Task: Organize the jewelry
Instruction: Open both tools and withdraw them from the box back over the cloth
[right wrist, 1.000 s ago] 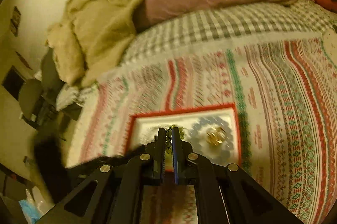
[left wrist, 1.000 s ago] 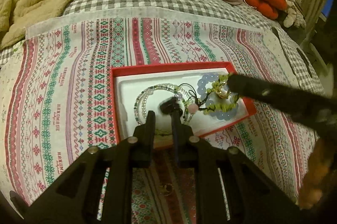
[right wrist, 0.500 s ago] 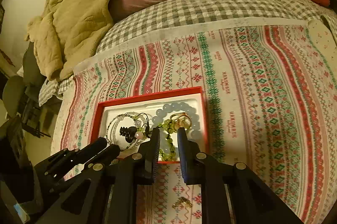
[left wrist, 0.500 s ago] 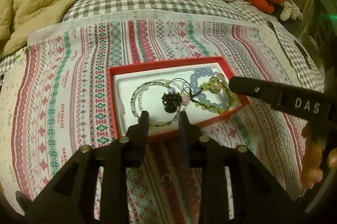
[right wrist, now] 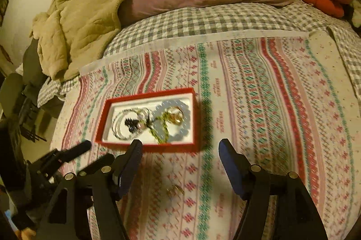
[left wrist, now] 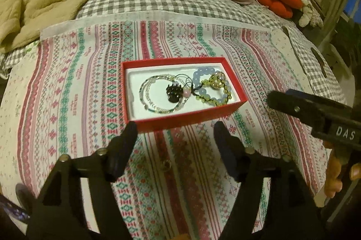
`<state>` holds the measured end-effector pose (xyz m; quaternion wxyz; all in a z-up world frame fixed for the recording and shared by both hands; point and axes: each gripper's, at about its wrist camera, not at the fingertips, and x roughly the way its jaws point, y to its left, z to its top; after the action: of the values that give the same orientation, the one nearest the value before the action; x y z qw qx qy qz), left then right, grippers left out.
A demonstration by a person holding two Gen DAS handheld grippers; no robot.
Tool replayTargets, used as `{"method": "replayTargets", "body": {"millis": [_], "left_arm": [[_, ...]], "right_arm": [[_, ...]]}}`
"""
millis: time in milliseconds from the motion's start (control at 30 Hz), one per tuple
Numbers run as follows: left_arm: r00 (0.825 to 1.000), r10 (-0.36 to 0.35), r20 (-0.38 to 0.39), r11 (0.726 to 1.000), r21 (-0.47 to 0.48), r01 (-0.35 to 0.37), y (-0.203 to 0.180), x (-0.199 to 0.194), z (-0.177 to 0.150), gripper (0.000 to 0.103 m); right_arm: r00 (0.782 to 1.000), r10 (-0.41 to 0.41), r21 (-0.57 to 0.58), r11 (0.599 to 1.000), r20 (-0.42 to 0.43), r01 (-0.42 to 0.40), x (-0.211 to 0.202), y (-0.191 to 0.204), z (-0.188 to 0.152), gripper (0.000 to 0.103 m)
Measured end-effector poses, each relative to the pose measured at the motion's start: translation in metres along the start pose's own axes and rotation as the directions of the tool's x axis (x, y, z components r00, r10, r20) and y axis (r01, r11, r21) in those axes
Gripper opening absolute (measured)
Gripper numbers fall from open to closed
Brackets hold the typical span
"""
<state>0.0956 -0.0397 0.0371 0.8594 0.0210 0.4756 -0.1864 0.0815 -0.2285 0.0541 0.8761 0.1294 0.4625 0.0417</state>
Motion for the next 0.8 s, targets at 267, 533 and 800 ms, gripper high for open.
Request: {"method": "replayTargets", "body": {"millis": [267,533,800], "left_arm": [[0.998,0.05,-0.026,0.999,0.016,-0.05,-0.005,-0.008,-0.018,0.09],[0.996,0.062,-0.058,0.997,0.046,-0.059,-0.007,-0.009,-0.038,0.101],[0.995,0.061,-0.084,0.997,0.049,-0.057,0.002,-0.007,-0.052,0.102]], "right_arm": [[0.998,-0.058,-0.01,0.998,-0.013,0.058,-0.019,-0.013,-0.021,0.08],[0.995,-0.09,-0.05,0.995,-0.03,0.089,-0.026,-0.013,-0.041,0.086],[0.986,-0.155,-0.126,0.981,-0.057,0.147,-0.018,-0.01,-0.06,0.095]]}}
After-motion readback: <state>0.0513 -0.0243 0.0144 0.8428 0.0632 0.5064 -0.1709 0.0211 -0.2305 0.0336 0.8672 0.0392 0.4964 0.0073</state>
